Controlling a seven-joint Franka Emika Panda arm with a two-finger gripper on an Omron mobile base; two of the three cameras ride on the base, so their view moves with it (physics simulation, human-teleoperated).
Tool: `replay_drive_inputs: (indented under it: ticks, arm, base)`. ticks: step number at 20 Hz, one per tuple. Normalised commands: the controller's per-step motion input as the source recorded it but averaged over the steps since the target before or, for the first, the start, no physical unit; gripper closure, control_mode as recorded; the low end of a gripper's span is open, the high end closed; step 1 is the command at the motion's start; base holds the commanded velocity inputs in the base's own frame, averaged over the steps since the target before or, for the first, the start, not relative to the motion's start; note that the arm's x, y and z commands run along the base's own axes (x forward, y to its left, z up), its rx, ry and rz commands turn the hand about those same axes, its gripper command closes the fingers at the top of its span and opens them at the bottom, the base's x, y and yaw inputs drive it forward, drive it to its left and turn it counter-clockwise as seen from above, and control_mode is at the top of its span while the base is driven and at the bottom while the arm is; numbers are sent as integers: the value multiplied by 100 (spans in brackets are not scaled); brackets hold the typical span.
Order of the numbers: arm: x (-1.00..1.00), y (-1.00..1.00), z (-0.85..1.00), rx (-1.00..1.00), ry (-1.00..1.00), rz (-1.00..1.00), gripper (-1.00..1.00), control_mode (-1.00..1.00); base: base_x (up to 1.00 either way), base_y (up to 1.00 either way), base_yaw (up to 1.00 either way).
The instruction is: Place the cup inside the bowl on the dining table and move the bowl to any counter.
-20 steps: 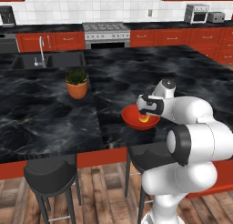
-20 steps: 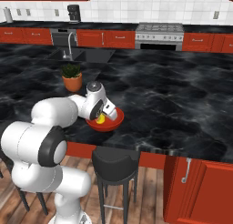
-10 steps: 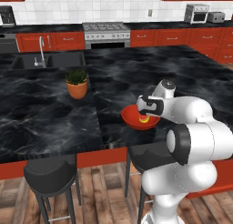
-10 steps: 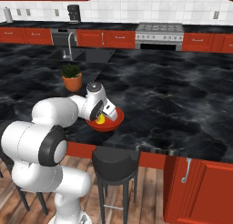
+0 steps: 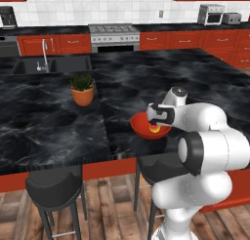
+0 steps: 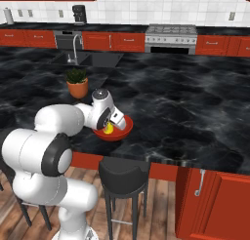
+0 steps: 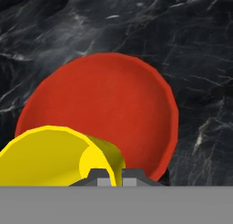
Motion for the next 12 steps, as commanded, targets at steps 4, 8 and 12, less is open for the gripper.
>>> replay_drive_inputs:
  ticks: [4, 8, 12]
  arm:
    - [2, 0, -16, -2, 0, 0, 100, -100]
    - [0, 0, -16, -1, 0, 0, 100, -100]
    - [0, 0, -9, -1, 0, 0, 100, -100]
  base:
    - [0, 0, 0]
    - [0, 0, 0]
    - [0, 0, 0]
